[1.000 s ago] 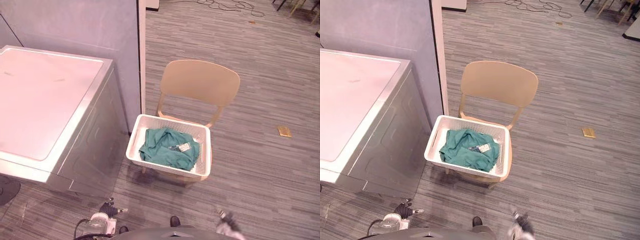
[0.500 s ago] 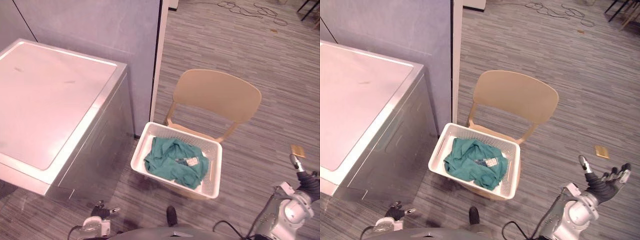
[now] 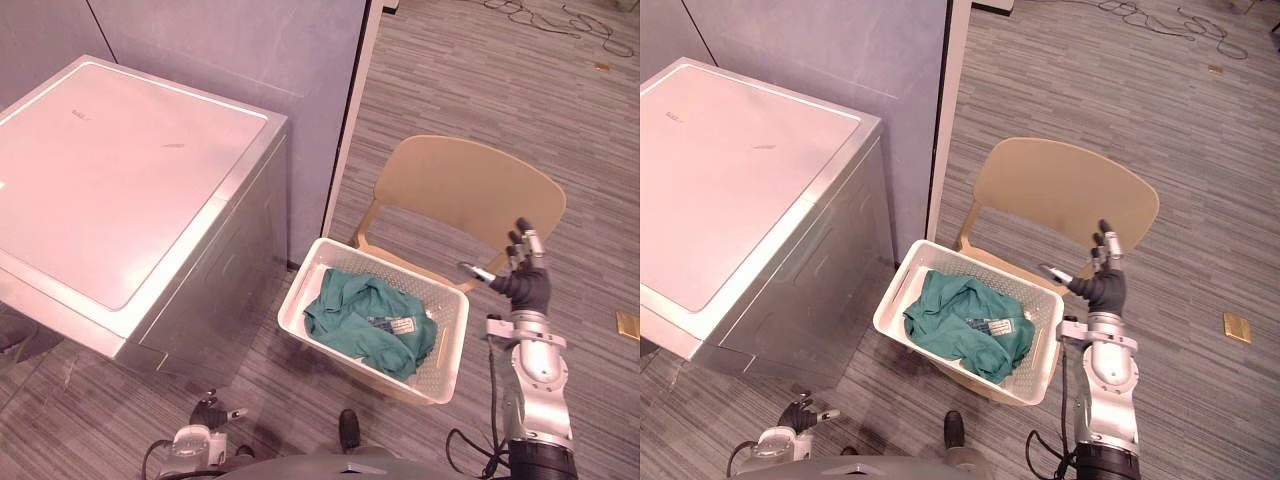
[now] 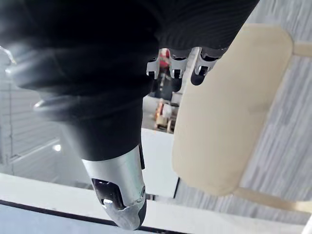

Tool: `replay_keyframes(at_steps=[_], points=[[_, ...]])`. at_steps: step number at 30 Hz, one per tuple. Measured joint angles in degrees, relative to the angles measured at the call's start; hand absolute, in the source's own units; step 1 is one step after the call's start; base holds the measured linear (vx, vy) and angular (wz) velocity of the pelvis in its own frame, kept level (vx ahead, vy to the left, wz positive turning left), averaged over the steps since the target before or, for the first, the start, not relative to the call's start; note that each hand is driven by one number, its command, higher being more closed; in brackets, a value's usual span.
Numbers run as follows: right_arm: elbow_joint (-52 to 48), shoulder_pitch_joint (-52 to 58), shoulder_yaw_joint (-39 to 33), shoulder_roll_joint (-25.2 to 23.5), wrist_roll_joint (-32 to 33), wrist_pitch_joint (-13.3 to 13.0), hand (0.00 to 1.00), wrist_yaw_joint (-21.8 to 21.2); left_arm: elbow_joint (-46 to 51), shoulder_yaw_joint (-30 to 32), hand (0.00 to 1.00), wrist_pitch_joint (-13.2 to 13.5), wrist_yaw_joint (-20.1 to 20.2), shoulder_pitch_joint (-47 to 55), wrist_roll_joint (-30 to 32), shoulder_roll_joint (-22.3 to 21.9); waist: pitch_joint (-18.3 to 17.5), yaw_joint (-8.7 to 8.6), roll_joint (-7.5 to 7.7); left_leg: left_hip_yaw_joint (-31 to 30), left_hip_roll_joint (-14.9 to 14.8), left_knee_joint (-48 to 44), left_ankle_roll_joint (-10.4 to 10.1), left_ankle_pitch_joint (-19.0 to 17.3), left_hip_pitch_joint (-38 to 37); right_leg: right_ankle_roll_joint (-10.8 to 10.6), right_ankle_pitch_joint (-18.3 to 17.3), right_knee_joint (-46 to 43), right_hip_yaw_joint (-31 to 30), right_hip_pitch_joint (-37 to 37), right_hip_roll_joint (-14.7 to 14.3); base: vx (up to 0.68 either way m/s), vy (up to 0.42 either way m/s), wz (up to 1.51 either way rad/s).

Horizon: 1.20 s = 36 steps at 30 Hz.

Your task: Pick up the laundry basket with both hands and put the clothes into the washing machine.

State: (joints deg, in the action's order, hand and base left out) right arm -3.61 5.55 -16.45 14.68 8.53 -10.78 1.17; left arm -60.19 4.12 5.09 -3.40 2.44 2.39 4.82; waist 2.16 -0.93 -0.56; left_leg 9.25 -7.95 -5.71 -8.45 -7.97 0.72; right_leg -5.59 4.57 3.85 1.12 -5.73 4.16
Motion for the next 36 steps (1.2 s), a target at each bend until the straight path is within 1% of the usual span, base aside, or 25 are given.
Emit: replay_keyframes(at_steps=[2, 5, 7, 8, 9, 10, 11, 12, 13, 14, 15, 16, 17, 18, 19, 20, 21, 23, 26, 29, 32, 34, 35, 36], points=[[0.06, 1.98, 0.30, -1.50, -0.01, 0.90, 0.00, -1.66, 0.70, 0.40, 0.00, 0.00, 0.06, -0.09, 1.83, 0.27, 0.02, -0.31, 0.01, -2.23, -0.14, -1.31, 0.01, 0.03, 0.21, 0.05, -0.84, -0.76, 2.06, 1.45, 0.10, -0.06, -0.018, 0.40], [0.10, 3.58, 0.66, -2.88, -0.01, 1.02, 0.00, -2.40, 1.03, 0.80, 0.00, 0.02, 0.08, -0.15, 3.49, 0.94, 0.00, -0.53, 0.06, -4.91, -1.16, -1.63, 0.03, 0.05, 0.16, 0.71, -2.34, -2.68, 4.67, 2.73, -0.73, -0.08, -0.041, 0.50], [0.14, 3.51, 1.91, -3.31, -0.01, 1.02, 0.00, -2.69, 0.86, 2.60, 0.00, -0.01, 0.07, 0.01, 3.52, 1.24, 0.27, 0.08, 0.53, -5.52, -2.21, -3.56, 0.04, 0.03, 0.51, 1.58, -3.00, -3.91, 5.14, 2.75, -1.85, -0.11, -0.088, 0.21], [0.15, 3.50, 2.89, -3.39, -0.01, 1.01, 0.00, -3.28, 0.72, 3.29, 0.00, -0.04, 0.08, 0.12, 3.51, 1.40, 0.59, 0.37, 0.90, -5.93, -2.64, -6.29, 0.21, -0.10, 1.46, 2.19, -3.61, -5.18, 5.14, 2.76, -2.43, -0.14, -0.110, 0.14], [0.12, 3.47, 4.50, -3.47, -0.04, 1.01, 0.00, -3.83, 0.70, 4.05, 0.00, -0.06, 0.08, -0.01, 3.51, 1.57, 1.47, 0.43, 1.49, -6.18, -3.06, -12.29, 0.81, -0.48, 3.39, 2.78, -4.62, -6.81, 5.49, 3.47, -2.63, -0.13, -0.112, 0.16], [0.09, 3.44, 5.11, -3.47, -0.05, 1.00, 0.00, -4.06, 0.69, 4.34, 0.00, -0.07, 0.08, 0.06, 3.53, 1.60, 2.18, 0.44, 1.60, -6.18, -3.51, -15.80, 1.30, -0.76, 4.33, 3.08, -5.11, -7.51, 5.73, 4.23, -2.75, -0.15, -0.097, 0.16], [0.07, 3.44, 5.73, -3.47, -0.05, 0.99, 0.00, -4.46, 0.67, 4.46, 0.00, -0.11, 0.11, 0.46, 3.53, 1.45, 3.21, 0.84, 1.37, -6.04, -4.82, -22.31, 1.66, -0.96, 5.88, 3.94, -6.34, -8.96, 5.96, 5.48, -3.60, -0.18, -0.090, 0.08], [0.06, 3.46, 5.82, -3.42, -0.05, 0.99, 0.00, -4.42, 0.77, 4.69, 0.00, -0.11, 0.16, 0.74, 3.46, 1.18, 3.59, 1.16, 0.99, -5.50, -6.01, -26.22, 1.95, -0.78, 7.32, 4.01, -7.74, -9.96, 5.97, 5.81, -4.32, -0.21, -0.082, 0.02], [0.04, 3.44, 5.82, -3.42, -0.05, 0.99, 0.00, -4.37, 0.75, 4.68, 0.00, -0.17, 0.11, 0.77, 3.46, 1.19, 3.63, 1.22, 1.02, -4.63, -6.53, -26.74, 2.27, -0.57, 7.26, 4.09, -7.93, -10.25, 5.95, 5.93, -4.51, -0.19, -0.066, -0.01], [-0.16, 3.42, 5.82, -3.37, -0.14, 0.98, 0.00, -4.30, 0.73, 4.74, 0.00, -0.18, 0.14, 0.75, 3.47, 1.19, 3.58, 1.20, 1.25, -2.96, -6.68, -26.25, 3.19, 0.04, 6.97, 4.07, -8.03, -10.27, 5.47, 5.74, -4.42, -0.15, -0.032, -0.02], [-0.51, 3.25, 6.08, -3.08, -1.16, 0.98, 0.00, -4.24, 0.72, 4.77, 0.00, -0.18, 0.21, 0.76, 3.52, 0.63, 3.63, 1.19, 1.00, -2.62, -6.00, -24.47, 2.87, -0.32, 6.59, 4.15, -7.97, -10.18, 4.43, 5.29, -4.40, -0.10, -0.022, -0.05], [-0.50, 3.14, 6.25, -2.96, -1.85, 0.99, 0.00, -4.15, 0.72, 4.83, 0.00, -0.16, 0.22, 0.92, 3.52, 0.30, 3.66, 1.20, 0.80, -3.22, -4.97, -23.02, 2.14, -1.50, 6.08, 4.33, -7.84, -10.18, 3.74, 4.92, -4.34, -0.11, 0.057, -0.21], [-0.51, 3.01, 6.62, -2.48, -2.31, 1.00, 0.00, -4.11, 0.74, 4.86, 0.00, -0.15, 0.21, 1.21, 3.52, -0.45, 3.20, 1.37, -0.04, -4.93, -1.72, -18.44, 1.08, -2.94, 4.78, 4.50, -7.60, -10.07, 2.04, 3.80, -4.33, -0.07, 0.094, -0.38], [-0.46, 2.84, 7.27, -2.42, -2.50, 1.01, 0.00, -4.14, 0.45, 4.84, 0.00, -0.21, 0.25, 1.74, 3.54, -0.42, 2.87, 1.70, -0.96, -4.27, -0.26, -12.43, 3.44, -4.18, 2.11, 4.07, -6.64, -9.65, 1.02, 3.45, -4.51, -0.08, 0.126, -0.37], [-0.33, 2.80, 7.95, -2.85, -3.00, 1.14, 0.00, -4.21, 0.14, 4.93, 0.00, -0.28, 0.27, 1.63, 3.51, -0.07, 3.01, 1.96, -0.67, -3.58, 0.56, -10.89, 3.72, -3.40, 1.06, 3.67, -5.51, -9.38, 0.14, 3.77, -3.92, -0.05, 0.110, -0.28], [-0.39, 2.67, 9.21, -2.62, -4.48, 1.13, 0.00, -4.43, -0.36, 4.93, 0.00, -0.27, 0.15, 1.80, 3.53, 0.41, 2.81, 1.97, 0.14, -2.84, 1.74, -8.34, 4.61, -2.52, 0.09, 2.94, -4.19, -8.01, -0.87, 3.91, -3.49, -0.04, 0.095, -0.12], [-0.41, 2.50, 9.55, -2.52, -4.53, 1.12, 0.00, -4.46, -0.74, 4.94, 0.00, -0.27, 0.15, 1.74, 3.53, 0.56, 2.45, 1.96, 0.32, -2.79, 2.32, -7.55, 4.49, -2.28, 0.11, 2.72, -3.53, -7.07, -1.16, 3.90, -3.11, -0.02, 0.106, -0.08], [-0.40, 0.48, 9.78, -2.49, -5.80, 1.12, 0.00, -4.45, -1.35, 4.93, 0.00, -0.30, 0.15, 1.56, 4.11, 0.79, 1.96, 1.75, 0.48, -2.68, 3.92, -5.78, 5.48, -0.31, 0.06, 1.91, -0.68, -4.16, -1.86, 4.13, -1.69, 0.03, 0.113, -0.01], [-0.41, -0.37, 11.44, -2.25, -6.73, 1.12, 0.00, -4.58, -1.24, 4.90, 0.00, -0.31, 0.21, 1.43, 4.55, 0.74, 1.81, 1.74, 0.57, -2.62, 5.13, -5.06, 5.86, 0.08, 0.15, 1.47, 0.79, -1.57, -2.02, 4.91, -0.73, 0.02, 0.090, 0.02], [-0.41, -0.38, 13.76, -2.26, -6.77, 1.16, 0.00, -4.90, -1.20, 4.77, 0.00, -0.31, 0.42, 1.14, 4.56, 0.72, 1.74, 1.84, 0.68, -2.39, 5.48, -4.14, 5.95, 0.24, 0.19, 1.37, 1.14, -0.63, -2.36, 4.57, -0.53, 0.01, 0.023, -0.05], [-0.40, -0.89, 14.14, -2.25, -6.78, 1.32, 0.00, -4.89, -1.10, 4.07, 0.00, -0.29, 0.41, 1.01, 4.49, 0.67, 1.71, 1.89, 0.70, -1.50, 5.57, -3.78, 5.92, 0.24, 0.43, 1.21, 1.11, -1.32, -3.90, 2.63, -0.71, 0.01, 0.007, -0.27], [-0.40, -2.11, 14.41, -2.27, -6.78, 1.37, 0.00, -4.86, -0.21, 2.96, 0.00, -0.28, 0.43, 0.87, 4.48, 0.68, 1.79, 1.93, 0.85, -1.43, 5.75, -4.66, 6.14, -0.21, 1.85, 0.95, -0.83, -7.14, -5.96, -1.92, -1.11, 0.00, 0.016, -0.51], [-0.39, -2.77, 14.84, -2.28, -6.78, 1.50, 0.00, -4.84, 0.14, 2.06, 0.00, -0.27, 0.48, 0.42, 4.50, 0.71, 2.16, 1.91, 1.37, -1.75, 6.10, -6.21, 6.66, -0.56, 2.99, 0.44, -2.60, -12.70, -7.06, -5.64, -1.24, -0.02, 0.007, -0.46], [-0.38, -3.40, 15.80, -2.33, -6.88, 2.04, 0.00, -4.83, 0.12, 0.98, 0.00, -0.28, 0.48, -0.24, 4.52, 0.67, 2.68, 1.58, 1.82, -2.34, 6.41, -7.65, 7.06, -0.88, 3.41, -0.39, -3.50, -17.77, -7.29, -8.08, -1.22, -0.04, 0.000, -0.38]])
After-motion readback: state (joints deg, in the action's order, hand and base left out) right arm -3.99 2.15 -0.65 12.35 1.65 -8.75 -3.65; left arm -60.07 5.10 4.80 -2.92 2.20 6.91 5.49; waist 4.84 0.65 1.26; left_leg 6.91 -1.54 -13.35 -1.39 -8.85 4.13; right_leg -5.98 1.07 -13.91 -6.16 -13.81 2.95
